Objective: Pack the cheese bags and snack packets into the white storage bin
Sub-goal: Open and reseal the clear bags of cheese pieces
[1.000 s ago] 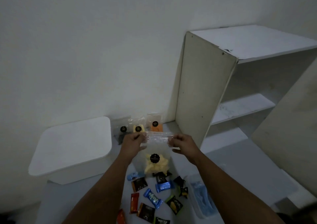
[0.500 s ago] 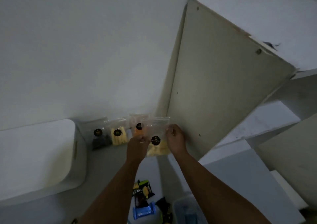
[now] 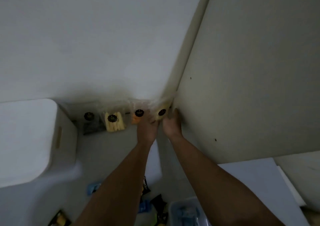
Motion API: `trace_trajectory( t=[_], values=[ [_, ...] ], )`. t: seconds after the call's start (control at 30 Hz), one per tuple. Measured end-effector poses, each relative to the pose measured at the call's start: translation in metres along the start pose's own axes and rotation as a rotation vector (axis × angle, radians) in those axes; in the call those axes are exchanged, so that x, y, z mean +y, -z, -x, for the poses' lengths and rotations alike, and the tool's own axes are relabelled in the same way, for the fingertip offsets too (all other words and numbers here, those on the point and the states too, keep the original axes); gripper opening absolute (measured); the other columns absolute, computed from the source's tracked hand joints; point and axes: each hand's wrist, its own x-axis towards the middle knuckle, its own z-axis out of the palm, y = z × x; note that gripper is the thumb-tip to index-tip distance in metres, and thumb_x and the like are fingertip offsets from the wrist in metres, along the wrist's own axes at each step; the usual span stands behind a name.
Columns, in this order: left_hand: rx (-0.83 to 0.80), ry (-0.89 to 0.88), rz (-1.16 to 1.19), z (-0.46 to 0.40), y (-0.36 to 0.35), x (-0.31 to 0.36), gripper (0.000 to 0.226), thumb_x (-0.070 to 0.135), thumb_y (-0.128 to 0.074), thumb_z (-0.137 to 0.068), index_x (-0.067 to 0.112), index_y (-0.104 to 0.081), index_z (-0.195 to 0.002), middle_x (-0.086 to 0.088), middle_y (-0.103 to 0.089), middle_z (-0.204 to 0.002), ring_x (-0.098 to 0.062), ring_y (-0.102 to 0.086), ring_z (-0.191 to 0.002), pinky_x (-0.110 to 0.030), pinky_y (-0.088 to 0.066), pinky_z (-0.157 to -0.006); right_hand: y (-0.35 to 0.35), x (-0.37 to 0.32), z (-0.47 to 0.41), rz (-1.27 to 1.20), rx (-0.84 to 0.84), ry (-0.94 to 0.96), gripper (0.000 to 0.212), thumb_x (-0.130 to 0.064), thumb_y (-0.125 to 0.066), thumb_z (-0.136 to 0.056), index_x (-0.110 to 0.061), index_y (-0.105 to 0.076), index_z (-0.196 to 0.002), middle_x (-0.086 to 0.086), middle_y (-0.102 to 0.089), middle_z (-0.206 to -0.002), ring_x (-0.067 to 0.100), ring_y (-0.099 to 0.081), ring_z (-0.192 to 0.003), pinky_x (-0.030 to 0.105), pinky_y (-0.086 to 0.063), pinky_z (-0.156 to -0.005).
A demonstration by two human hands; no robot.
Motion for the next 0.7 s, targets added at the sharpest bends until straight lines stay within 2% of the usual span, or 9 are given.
trace_trajectory(
  t=[0.1, 0.2, 0.27, 0.33, 0.4, 0.47, 0.53, 0.6, 0.7],
  values=[
    [0.065, 0.071, 0.008, 0.004, 0.004, 0.004, 0.046, 0.015, -0.066, -0.092, 0.008, -0.056, -0.136, -0.005, -0.065, -0.124, -0.021, -0.062, -0.114, -0.036, -0.051, -0.098, -0.002, 0.007, -0.005, 0.075, -0.045, 0.052, 0.032, -0.016, -0.046, -0.091, -0.018, -0.052, -0.122, -0.004, -0.062, -0.11, 0.023, -0.063, -0.103, 0.028, -0.044, -0.071],
    [0.097, 0.033, 0.052, 0.004, 0.005, 0.004, 0.044, 0.005, -0.064, -0.092, 0.017, -0.058, -0.134, 0.011, -0.064, -0.109, 0.002, -0.065, -0.097, -0.013, -0.048, -0.081, -0.005, 0.012, -0.01, 0.082, -0.077, 0.083, 0.02, -0.019, -0.048, -0.091, -0.022, -0.055, -0.11, -0.006, -0.064, -0.098, 0.018, -0.063, -0.089, 0.027, -0.045, -0.067],
    [0.095, 0.014, 0.009, 0.0, 0.006, 0.0, 0.043, 0.004, -0.064, -0.091, 0.017, -0.059, -0.132, 0.01, -0.065, -0.104, -0.003, -0.067, -0.096, -0.001, -0.041, -0.064, -0.005, 0.01, -0.006, 0.034, -0.127, 0.104, 0.018, -0.01, -0.049, -0.099, -0.023, -0.051, -0.112, -0.009, -0.057, -0.094, 0.009, -0.056, -0.084, 0.02, -0.047, -0.07],
    [0.094, 0.004, -0.033, -0.002, 0.008, -0.002, 0.054, 0.009, -0.065, -0.091, 0.014, -0.053, -0.143, -0.006, -0.067, -0.125, -0.016, -0.065, -0.108, 0.001, -0.037, -0.063, -0.005, 0.011, -0.003, 0.05, -0.165, 0.132, 0.02, -0.005, -0.048, -0.102, -0.019, -0.051, -0.117, -0.012, -0.052, -0.09, 0.008, -0.053, -0.082, 0.017, -0.047, -0.073],
    [0.106, 0.01, -0.033, 0.001, 0.012, -0.002, 0.059, 0.011, -0.065, -0.093, 0.011, -0.046, -0.149, -0.007, -0.058, -0.143, -0.008, -0.058, -0.112, 0.0, -0.037, -0.07, -0.007, 0.017, -0.003, 0.091, -0.184, 0.087, 0.013, -0.01, -0.049, -0.1, -0.018, -0.053, -0.109, -0.011, -0.052, -0.087, 0.013, -0.054, -0.083, 0.023, -0.045, -0.074],
    [0.109, 0.013, -0.03, 0.008, 0.016, 0.002, 0.059, 0.008, -0.065, -0.094, 0.009, -0.045, -0.15, -0.005, -0.057, -0.143, -0.003, -0.052, -0.11, 0.003, -0.038, -0.068, -0.008, 0.021, -0.003, 0.067, -0.198, 0.042, 0.011, -0.007, -0.049, -0.097, -0.017, -0.054, -0.097, -0.01, -0.05, -0.082, 0.008, -0.051, -0.074, 0.017, -0.041, -0.064],
    [0.111, -0.007, -0.058, 0.016, 0.02, 0.003, 0.055, 0.007, -0.065, -0.094, 0.01, -0.05, -0.147, -0.003, -0.06, -0.134, -0.004, -0.054, -0.106, 0.006, -0.037, -0.063, -0.004, 0.023, 0.002, 0.092, -0.205, 0.054, 0.014, -0.008, -0.05, -0.099, -0.018, -0.055, -0.107, -0.009, -0.054, -0.089, 0.008, -0.05, -0.076, 0.016, -0.041, -0.067],
    [0.114, -0.016, -0.084, 0.024, 0.025, 0.003, 0.05, 0.008, -0.066, -0.093, 0.011, -0.055, -0.142, -0.002, -0.061, -0.128, -0.008, -0.057, -0.106, 0.004, -0.037, -0.063, 0.0, 0.025, 0.009, 0.101, -0.216, 0.014, 0.04, -0.018, -0.053, -0.099, -0.021, -0.048, -0.139, 0.003, -0.061, -0.113, 0.019, -0.054, -0.092, 0.028, -0.043, -0.082],
    [0.084, -0.007, -0.088, 0.041, 0.037, 0.005, 0.046, 0.014, -0.068, -0.093, 0.011, -0.06, -0.138, -0.002, -0.063, -0.132, -0.012, -0.061, -0.111, -0.012, -0.042, -0.081, 0.004, 0.027, 0.023, 0.079, -0.207, -0.007, 0.052, -0.025, -0.057, -0.096, -0.022, -0.043, -0.147, 0.012, -0.061, -0.133, 0.021, -0.054, -0.1, 0.036, -0.045, -0.087]
  ],
)
